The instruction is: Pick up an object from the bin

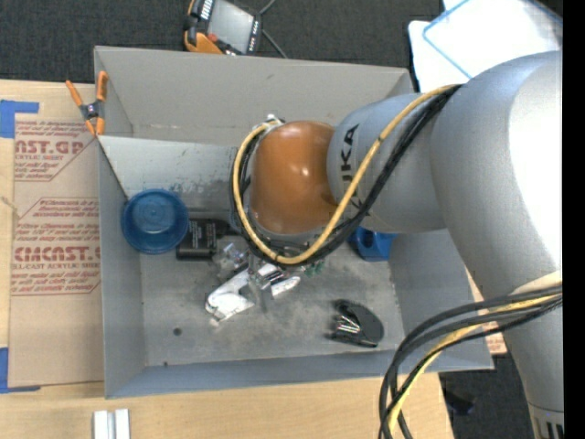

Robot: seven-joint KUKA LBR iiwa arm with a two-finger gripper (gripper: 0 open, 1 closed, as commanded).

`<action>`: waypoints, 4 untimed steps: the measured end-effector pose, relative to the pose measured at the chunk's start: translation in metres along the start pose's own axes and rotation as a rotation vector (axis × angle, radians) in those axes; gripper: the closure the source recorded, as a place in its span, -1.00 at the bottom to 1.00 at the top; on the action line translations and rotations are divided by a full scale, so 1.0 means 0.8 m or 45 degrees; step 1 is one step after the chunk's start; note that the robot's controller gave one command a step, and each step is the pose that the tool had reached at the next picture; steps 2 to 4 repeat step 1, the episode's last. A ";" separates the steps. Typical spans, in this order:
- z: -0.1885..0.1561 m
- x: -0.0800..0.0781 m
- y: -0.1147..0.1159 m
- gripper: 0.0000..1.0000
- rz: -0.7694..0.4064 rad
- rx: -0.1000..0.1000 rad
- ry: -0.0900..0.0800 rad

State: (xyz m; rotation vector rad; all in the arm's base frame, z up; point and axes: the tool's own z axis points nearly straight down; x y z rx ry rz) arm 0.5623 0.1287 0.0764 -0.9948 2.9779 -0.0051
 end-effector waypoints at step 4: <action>-0.123 0.004 -0.009 1.00 0.012 -0.003 0.005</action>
Offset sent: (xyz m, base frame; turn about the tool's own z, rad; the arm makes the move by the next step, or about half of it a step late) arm 0.0102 -0.0002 0.1665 0.0242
